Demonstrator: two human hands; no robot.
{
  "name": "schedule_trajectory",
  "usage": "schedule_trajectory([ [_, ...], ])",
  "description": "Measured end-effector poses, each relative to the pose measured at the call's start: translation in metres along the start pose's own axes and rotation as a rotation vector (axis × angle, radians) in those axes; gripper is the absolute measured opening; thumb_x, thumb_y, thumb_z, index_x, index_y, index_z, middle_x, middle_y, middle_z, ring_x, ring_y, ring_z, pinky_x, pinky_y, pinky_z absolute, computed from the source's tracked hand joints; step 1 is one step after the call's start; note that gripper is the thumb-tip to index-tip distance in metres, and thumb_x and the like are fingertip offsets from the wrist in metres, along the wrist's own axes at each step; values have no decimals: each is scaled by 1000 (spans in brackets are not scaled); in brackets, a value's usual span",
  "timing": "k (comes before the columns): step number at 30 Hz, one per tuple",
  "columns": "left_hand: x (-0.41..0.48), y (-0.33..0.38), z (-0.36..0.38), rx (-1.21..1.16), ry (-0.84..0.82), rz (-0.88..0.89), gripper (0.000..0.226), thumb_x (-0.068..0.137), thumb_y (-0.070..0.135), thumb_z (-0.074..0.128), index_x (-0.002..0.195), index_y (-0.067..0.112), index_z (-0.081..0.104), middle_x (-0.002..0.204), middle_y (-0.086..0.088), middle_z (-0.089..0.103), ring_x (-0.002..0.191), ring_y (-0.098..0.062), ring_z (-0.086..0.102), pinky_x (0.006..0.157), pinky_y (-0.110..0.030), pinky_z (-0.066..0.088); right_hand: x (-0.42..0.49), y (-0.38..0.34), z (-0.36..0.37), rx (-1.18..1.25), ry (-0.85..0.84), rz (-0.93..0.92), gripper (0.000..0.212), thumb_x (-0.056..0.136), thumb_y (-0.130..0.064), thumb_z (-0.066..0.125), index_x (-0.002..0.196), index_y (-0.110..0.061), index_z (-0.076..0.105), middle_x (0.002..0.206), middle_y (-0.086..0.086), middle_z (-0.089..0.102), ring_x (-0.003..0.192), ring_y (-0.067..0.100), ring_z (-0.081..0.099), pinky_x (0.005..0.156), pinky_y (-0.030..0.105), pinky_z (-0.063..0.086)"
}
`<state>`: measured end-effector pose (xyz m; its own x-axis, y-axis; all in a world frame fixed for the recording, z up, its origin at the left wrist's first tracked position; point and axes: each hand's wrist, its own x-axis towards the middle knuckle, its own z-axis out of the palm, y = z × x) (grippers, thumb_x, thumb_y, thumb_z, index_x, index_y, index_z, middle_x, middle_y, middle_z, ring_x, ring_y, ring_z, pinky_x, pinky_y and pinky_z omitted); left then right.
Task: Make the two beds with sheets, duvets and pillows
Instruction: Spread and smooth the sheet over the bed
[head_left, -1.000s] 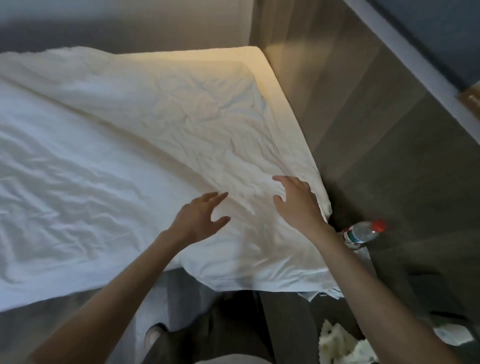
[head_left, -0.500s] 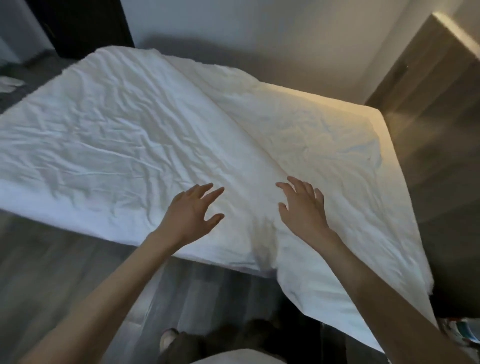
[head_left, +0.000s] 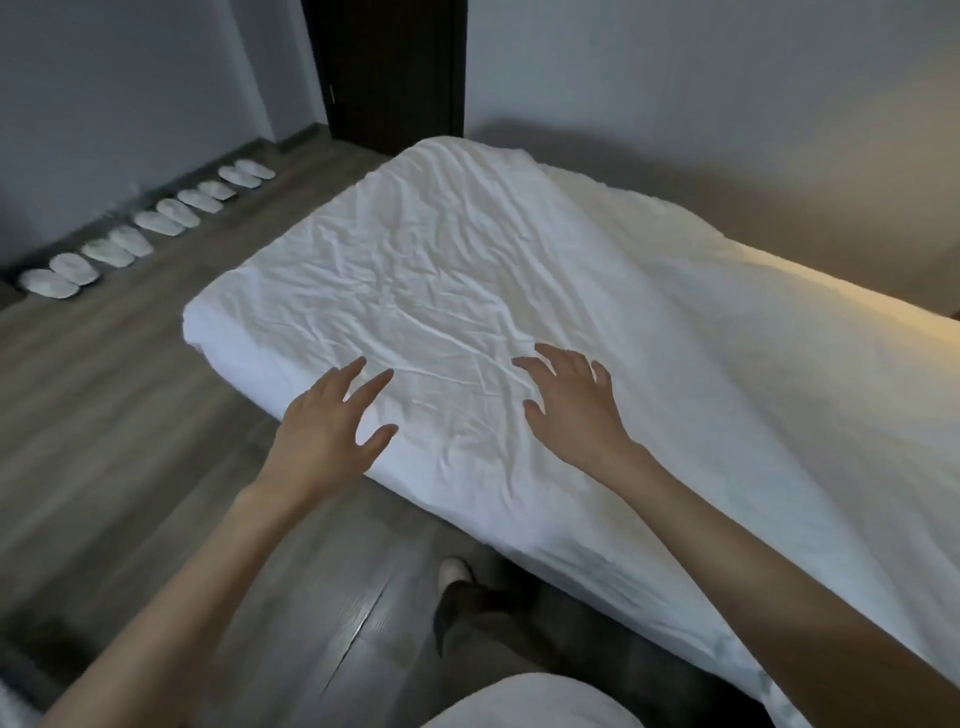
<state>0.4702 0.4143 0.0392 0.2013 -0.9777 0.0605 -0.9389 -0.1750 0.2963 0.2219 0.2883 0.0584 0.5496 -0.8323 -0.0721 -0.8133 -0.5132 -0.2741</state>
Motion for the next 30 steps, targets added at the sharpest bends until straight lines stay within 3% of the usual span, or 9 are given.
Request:
schedule_trajectory([
  [8, 80, -131, -41, -1, 43, -109, 61, 88, 39, 66, 145, 29, 45, 152, -3, 39, 137, -26, 40, 96, -47, 45, 142, -94, 39, -21, 12, -77, 54, 98, -28, 47, 149, -32, 30, 159, -3, 16, 145, 23, 12, 118, 46, 11],
  [15, 153, -258, -96, 46, -20, -225, 61, 92, 45, 58, 148, 37, 35, 157, 5, 30, 139, -22, 37, 105, -42, 37, 275, -208, 65, -79, -90, -167, 58, 96, -27, 49, 150, -30, 26, 160, 1, 14, 146, 28, 12, 118, 50, 10],
  [22, 186, -385, -124, -30, -31, -360, 62, 92, 43, 59, 148, 35, 34, 156, 6, 31, 134, -26, 41, 107, -43, 35, 383, -333, 78, -101, -76, -270, 57, 96, -26, 50, 149, -27, 30, 159, 1, 17, 144, 29, 15, 116, 51, 14],
  [30, 222, -550, -144, -25, -154, -214, 65, 93, 41, 57, 151, 35, 28, 157, 4, 25, 140, -25, 29, 111, -41, 29, 452, -454, 136, -145, -43, -126, 56, 97, -28, 49, 149, -29, 28, 160, 1, 17, 145, 28, 16, 117, 49, 14],
])
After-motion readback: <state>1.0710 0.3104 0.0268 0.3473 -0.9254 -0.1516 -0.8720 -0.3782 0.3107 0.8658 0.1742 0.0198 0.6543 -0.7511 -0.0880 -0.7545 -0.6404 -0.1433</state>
